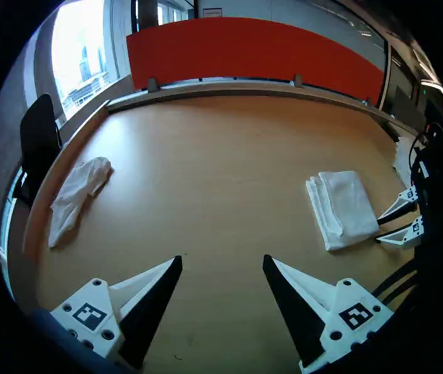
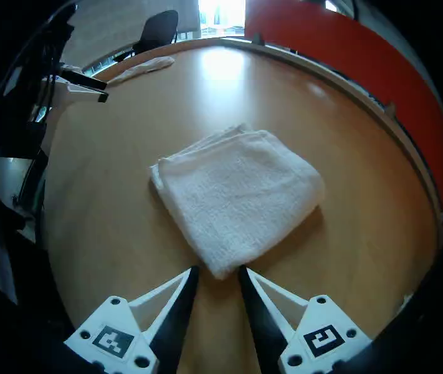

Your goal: Fold towel

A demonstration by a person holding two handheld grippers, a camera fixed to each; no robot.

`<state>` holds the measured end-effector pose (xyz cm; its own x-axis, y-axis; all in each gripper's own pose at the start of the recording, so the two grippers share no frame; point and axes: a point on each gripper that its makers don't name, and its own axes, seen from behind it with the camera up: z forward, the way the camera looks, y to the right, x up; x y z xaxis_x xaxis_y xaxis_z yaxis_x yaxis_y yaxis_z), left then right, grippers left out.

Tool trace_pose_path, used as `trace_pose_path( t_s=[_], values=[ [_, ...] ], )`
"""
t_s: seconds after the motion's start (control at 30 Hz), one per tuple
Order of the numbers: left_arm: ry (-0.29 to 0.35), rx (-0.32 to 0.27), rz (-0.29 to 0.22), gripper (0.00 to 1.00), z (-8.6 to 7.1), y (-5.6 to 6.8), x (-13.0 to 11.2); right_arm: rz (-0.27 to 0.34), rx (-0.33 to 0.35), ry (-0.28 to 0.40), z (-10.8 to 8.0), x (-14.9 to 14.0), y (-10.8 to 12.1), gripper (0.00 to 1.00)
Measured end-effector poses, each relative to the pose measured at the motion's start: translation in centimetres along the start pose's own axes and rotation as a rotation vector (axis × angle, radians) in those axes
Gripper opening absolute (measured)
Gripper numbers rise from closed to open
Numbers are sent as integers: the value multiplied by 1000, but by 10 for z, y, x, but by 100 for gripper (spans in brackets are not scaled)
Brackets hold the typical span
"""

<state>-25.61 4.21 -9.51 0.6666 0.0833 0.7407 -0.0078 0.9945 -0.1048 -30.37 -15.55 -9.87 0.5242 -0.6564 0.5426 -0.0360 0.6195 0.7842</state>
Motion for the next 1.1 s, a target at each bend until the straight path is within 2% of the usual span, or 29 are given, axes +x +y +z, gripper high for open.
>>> trace_pose_path(
  t_s=[0.13, 0.43, 0.8, 0.97, 1.1],
  values=[
    [0, 0, 0, 96, 0, -1, 1, 6, -7, 1, 1, -1, 2, 39],
    [0, -3, 3, 96, 1, 0, 1, 27, -20, 11, 2, 0, 7, 7],
    [0, -5, 5, 96, 2, 0, 1, 20, -31, 36, -3, 9, 9, 5],
    [0, -7, 7, 96, 2, -1, 0, 6, -47, 69, -15, 29, 14, 5],
    [3, -9, 9, 96, 2, 0, 1, -19, -64, 109, -28, 56, 20, 5]
  ],
)
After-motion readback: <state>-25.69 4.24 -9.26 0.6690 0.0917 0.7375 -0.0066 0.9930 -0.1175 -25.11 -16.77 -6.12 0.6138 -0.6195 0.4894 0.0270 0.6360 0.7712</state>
